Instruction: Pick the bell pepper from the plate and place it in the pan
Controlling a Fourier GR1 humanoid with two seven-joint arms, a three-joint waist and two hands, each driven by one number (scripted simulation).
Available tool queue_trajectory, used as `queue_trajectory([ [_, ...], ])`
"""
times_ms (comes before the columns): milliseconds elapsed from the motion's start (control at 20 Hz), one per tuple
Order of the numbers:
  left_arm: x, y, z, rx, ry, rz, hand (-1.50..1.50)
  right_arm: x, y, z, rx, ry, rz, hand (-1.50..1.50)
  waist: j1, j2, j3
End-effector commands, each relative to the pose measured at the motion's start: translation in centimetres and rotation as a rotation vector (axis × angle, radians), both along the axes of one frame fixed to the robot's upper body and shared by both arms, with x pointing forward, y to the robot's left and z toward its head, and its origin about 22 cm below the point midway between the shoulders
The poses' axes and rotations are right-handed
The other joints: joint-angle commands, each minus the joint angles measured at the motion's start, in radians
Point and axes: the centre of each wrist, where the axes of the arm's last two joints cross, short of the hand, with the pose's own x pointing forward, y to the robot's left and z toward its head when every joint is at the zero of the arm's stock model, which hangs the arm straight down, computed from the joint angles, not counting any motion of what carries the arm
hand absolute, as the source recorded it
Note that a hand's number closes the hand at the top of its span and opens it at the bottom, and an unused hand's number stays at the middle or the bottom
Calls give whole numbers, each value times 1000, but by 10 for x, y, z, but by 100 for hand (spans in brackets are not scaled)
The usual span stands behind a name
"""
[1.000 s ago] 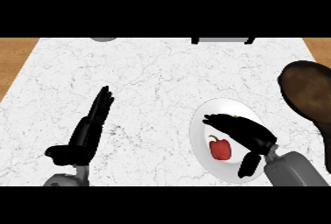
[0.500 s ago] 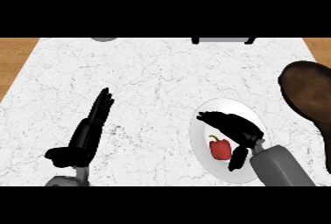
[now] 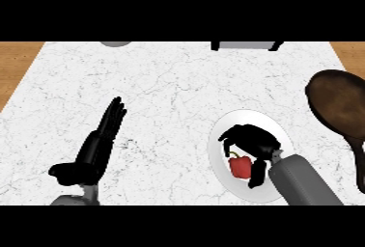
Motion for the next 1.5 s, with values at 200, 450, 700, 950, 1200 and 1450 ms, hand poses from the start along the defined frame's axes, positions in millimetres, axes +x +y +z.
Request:
queue_trajectory([
  [200,12,-8,-7,5,17,8,0,-18,10,-18,15,-38,4,150,-7,13,11],
  [450,-7,2,-3,5,-15,-11,0,2,1,-9,120,-177,-61,150,1,14,11],
  [700,-2,-4,-2,10,12,31,0,10,-32,29,178,-340,-315,150,-15,11,11],
  [950,-4,6,0,8,-3,44,0,32,-60,40,56,-396,-1025,150,-33,11,7],
  [1200,2,-3,4,11,-8,17,0,64,-21,96,88,-642,-1329,150,6,14,8],
  [1450,6,-5,-3,-6,-12,0,0,78,7,121,179,-745,-1521,150,4,16,10],
])
